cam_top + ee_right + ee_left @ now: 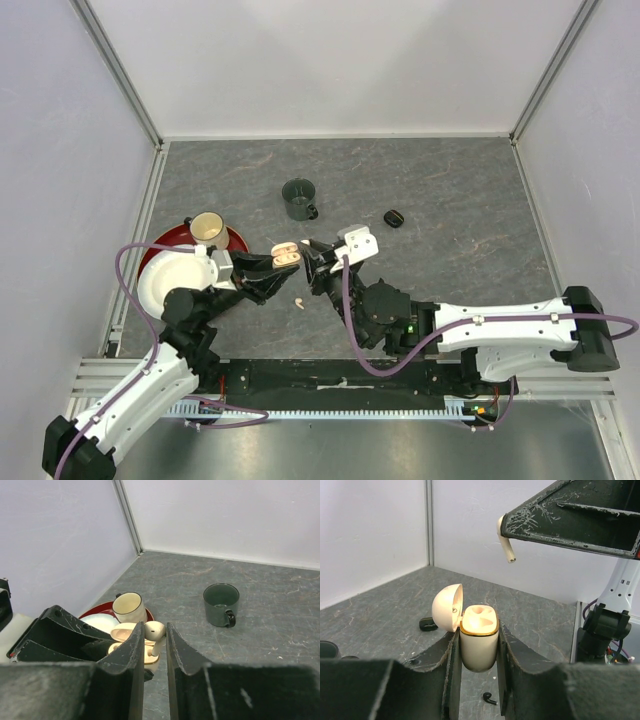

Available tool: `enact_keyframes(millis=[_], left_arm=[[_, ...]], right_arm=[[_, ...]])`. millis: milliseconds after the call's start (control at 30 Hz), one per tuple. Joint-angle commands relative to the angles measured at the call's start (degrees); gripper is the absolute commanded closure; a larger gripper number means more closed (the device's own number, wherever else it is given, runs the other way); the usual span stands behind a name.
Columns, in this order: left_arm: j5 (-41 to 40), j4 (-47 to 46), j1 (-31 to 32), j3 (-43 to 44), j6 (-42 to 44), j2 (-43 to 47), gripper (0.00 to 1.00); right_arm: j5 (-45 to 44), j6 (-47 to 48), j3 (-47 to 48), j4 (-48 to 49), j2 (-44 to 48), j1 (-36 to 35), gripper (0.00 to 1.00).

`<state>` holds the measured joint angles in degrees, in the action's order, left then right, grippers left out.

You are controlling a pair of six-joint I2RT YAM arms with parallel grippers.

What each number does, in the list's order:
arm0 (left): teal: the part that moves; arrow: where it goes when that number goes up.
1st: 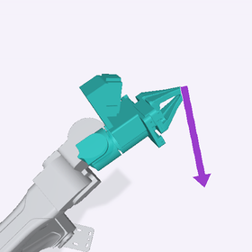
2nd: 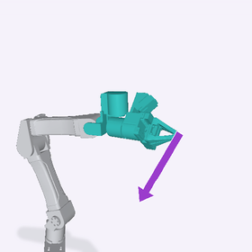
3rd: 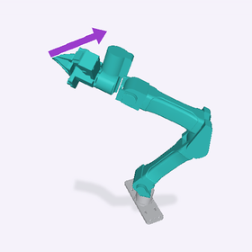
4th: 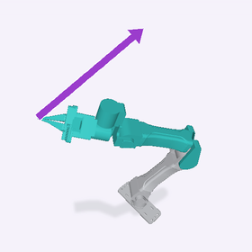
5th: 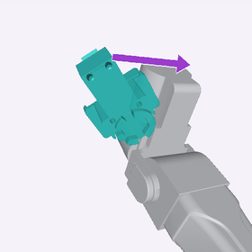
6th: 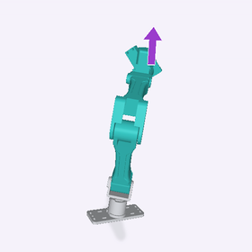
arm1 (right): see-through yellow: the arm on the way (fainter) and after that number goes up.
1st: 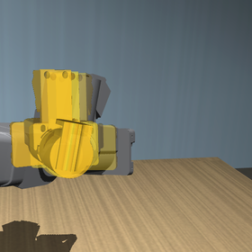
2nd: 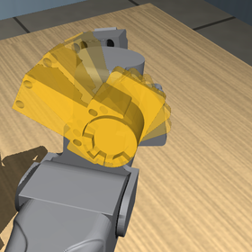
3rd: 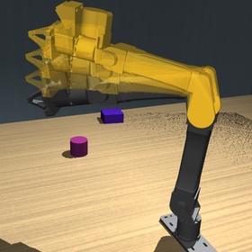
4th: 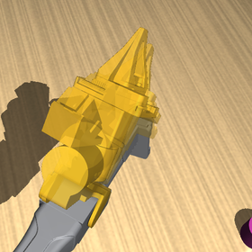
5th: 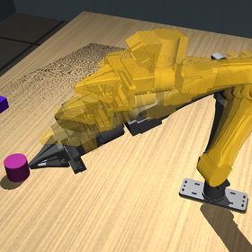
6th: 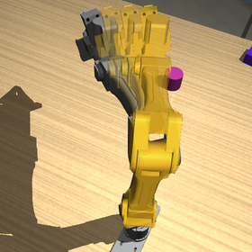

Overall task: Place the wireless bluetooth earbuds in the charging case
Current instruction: Place the earbud in the charging case.

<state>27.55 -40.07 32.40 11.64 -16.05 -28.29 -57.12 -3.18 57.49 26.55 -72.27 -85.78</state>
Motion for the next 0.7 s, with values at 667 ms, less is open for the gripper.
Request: enact_keyframes(millis=[667], left_arm=[[1.45, -4.05, 0.2, 2.42, 2.61, 2.37, 0.98]], right_arm=[[0.43, -0.78, 4.91, 3.95, -7.18, -0.09, 0.97]])
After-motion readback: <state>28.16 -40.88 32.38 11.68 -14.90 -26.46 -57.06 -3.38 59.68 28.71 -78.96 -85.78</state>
